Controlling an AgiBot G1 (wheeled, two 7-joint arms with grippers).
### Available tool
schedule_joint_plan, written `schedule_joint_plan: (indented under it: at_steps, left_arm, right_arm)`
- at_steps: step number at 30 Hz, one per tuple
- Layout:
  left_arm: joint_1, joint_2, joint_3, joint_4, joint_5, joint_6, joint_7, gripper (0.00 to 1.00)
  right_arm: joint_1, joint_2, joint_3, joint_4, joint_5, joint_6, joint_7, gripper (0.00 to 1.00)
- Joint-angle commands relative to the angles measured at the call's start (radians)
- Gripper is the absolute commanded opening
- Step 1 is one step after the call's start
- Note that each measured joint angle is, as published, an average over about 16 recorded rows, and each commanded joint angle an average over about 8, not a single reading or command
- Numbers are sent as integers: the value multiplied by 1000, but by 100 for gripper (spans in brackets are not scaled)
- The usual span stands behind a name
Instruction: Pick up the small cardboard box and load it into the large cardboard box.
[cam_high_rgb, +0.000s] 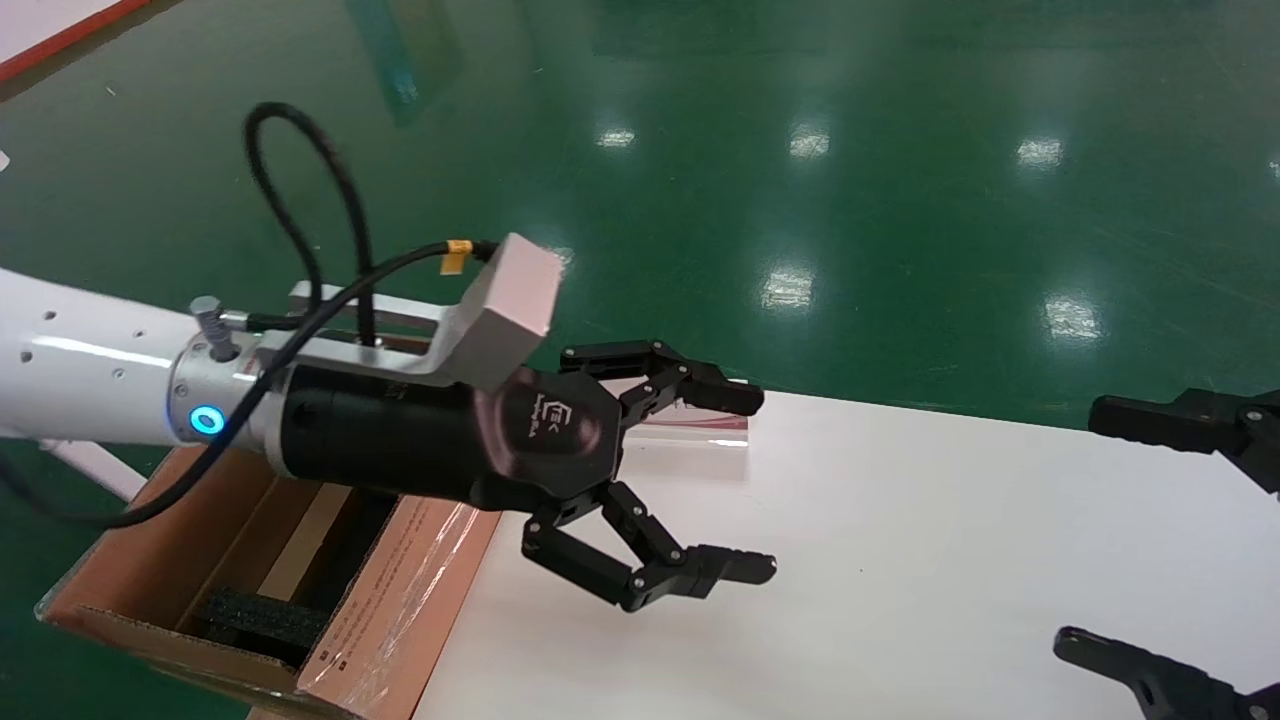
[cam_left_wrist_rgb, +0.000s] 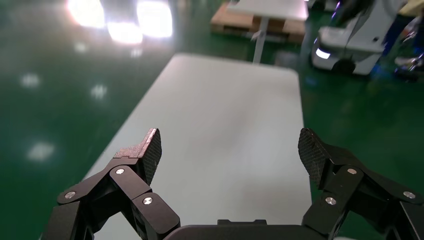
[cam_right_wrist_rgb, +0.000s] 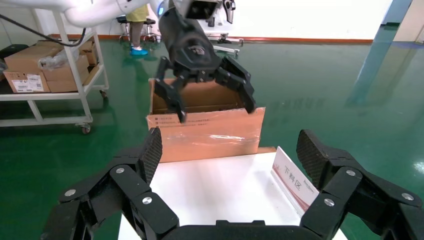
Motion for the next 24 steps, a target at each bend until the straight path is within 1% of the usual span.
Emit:
schedule_joint_plan:
  at_steps: [1,5,9,24]
  left_arm:
    - [47,8,-62,2,-22,20,34,100]
    - [134,22,-174,7,-61,55,96,100]
    - [174,28,-227,9,-79,71,125,100]
    - [182,30,-238,9,-82,74,131,100]
  right_arm:
    - [0,0,1,0,0,0,0,100]
    - [-1,-1,2,1,-1,-1,1,100]
    - [-1,-1,3,1,-2,-1,2,100]
    - [-2,-3,9,2,-6,-3,5,100]
